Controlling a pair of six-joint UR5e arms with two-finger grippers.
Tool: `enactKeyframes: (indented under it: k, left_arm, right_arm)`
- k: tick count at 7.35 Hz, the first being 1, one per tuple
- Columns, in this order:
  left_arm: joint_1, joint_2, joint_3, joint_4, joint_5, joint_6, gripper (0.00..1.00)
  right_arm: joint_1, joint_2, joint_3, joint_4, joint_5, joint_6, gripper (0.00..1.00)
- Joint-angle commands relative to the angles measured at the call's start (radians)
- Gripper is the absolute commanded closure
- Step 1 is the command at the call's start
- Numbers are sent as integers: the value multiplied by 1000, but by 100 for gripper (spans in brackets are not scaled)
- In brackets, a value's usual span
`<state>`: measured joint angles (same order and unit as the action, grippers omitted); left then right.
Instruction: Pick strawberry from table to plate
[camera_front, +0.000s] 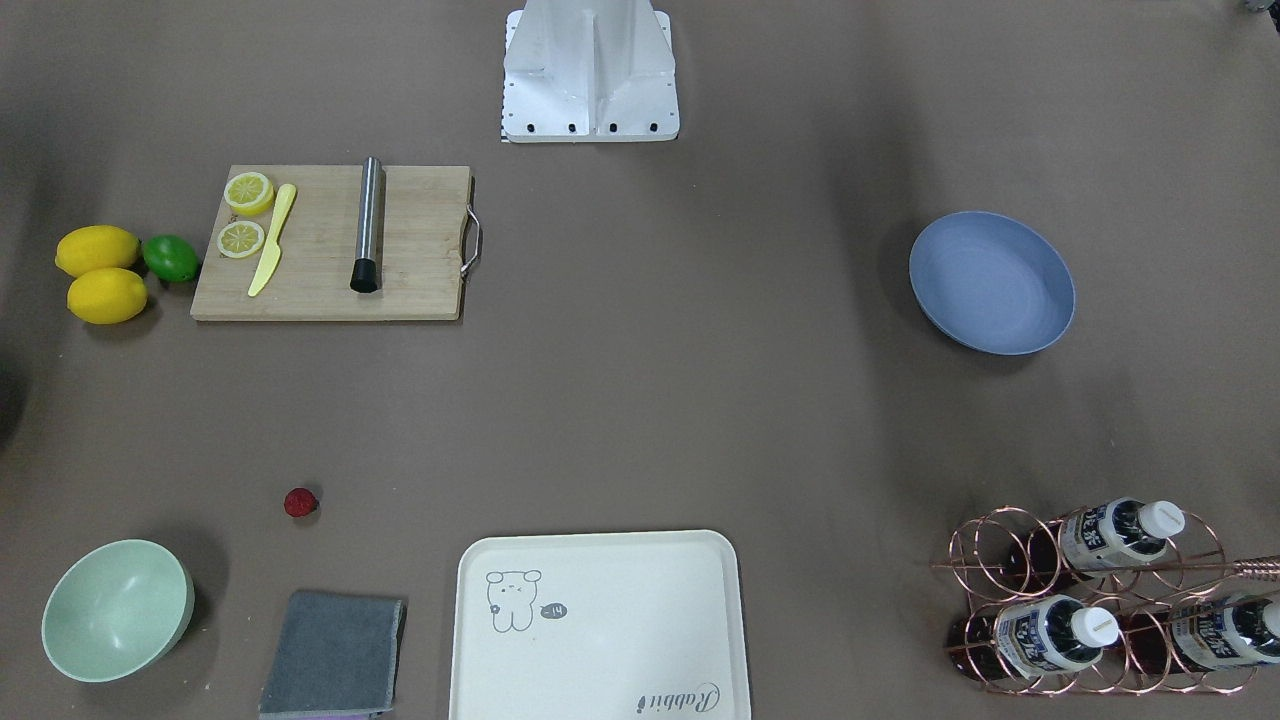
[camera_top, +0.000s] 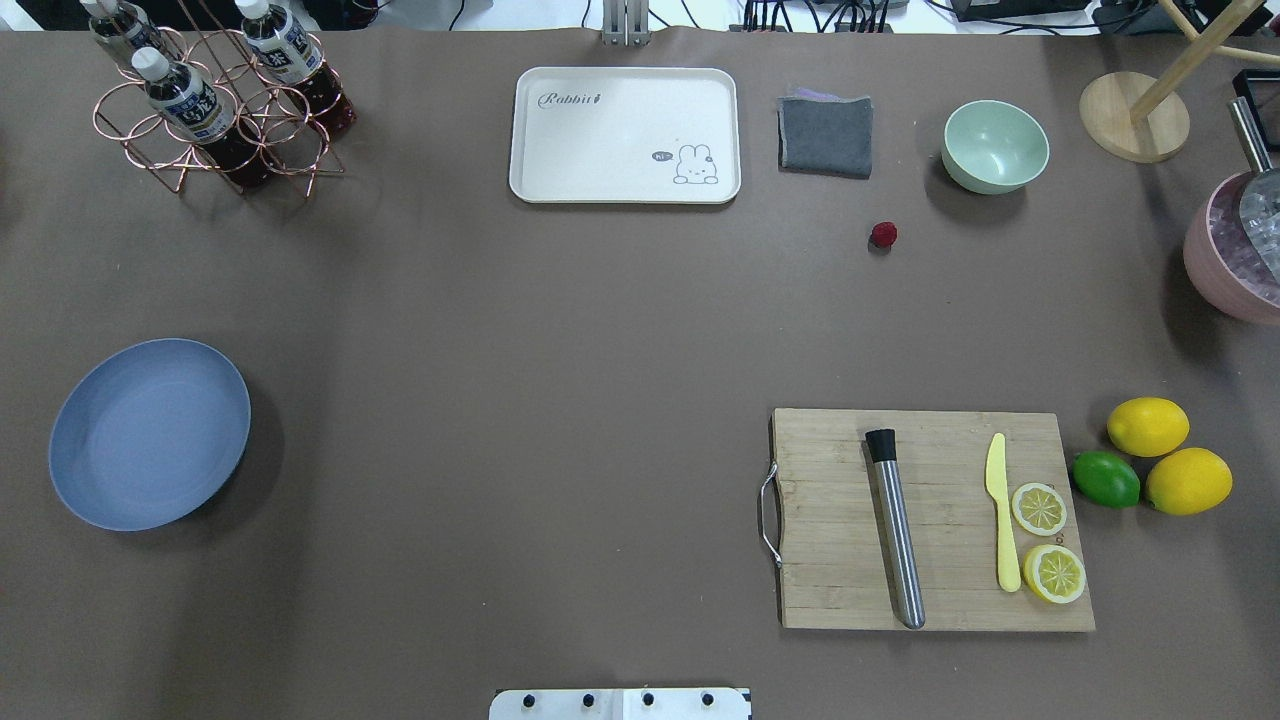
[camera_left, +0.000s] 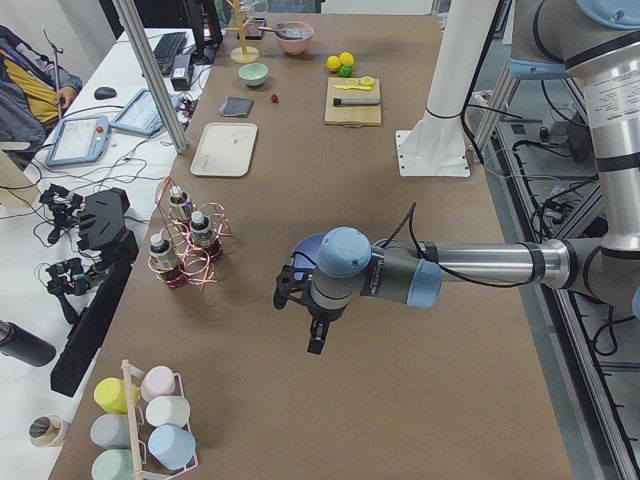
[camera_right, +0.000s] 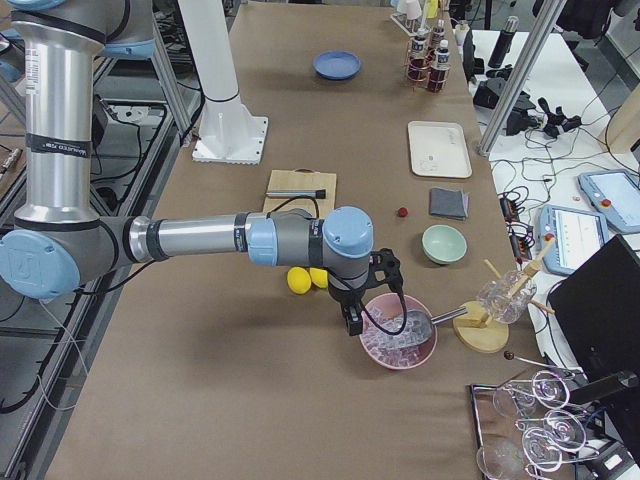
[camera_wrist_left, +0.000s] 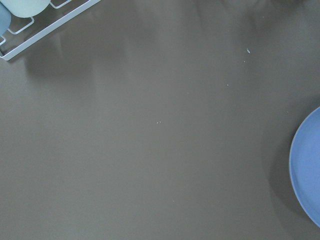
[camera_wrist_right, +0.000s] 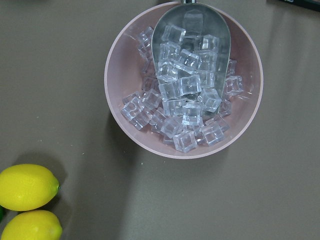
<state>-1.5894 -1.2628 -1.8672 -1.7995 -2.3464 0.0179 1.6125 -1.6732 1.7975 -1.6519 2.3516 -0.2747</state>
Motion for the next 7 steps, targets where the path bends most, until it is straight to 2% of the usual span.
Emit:
enactKeyframes:
  k: [1, 5, 7]
  left_arm:
    - [9, 0, -4, 0, 7, -3, 2]
    - [26, 22, -1, -3, 2, 0, 2]
    - [28, 54, 2, -85, -1, -3, 2]
  right_arm:
    - [-3, 3, 2, 0, 0, -3, 0]
    - [-11, -2, 5, 1, 5, 5, 0]
    - [-14, -8, 3, 1, 5, 3, 0]
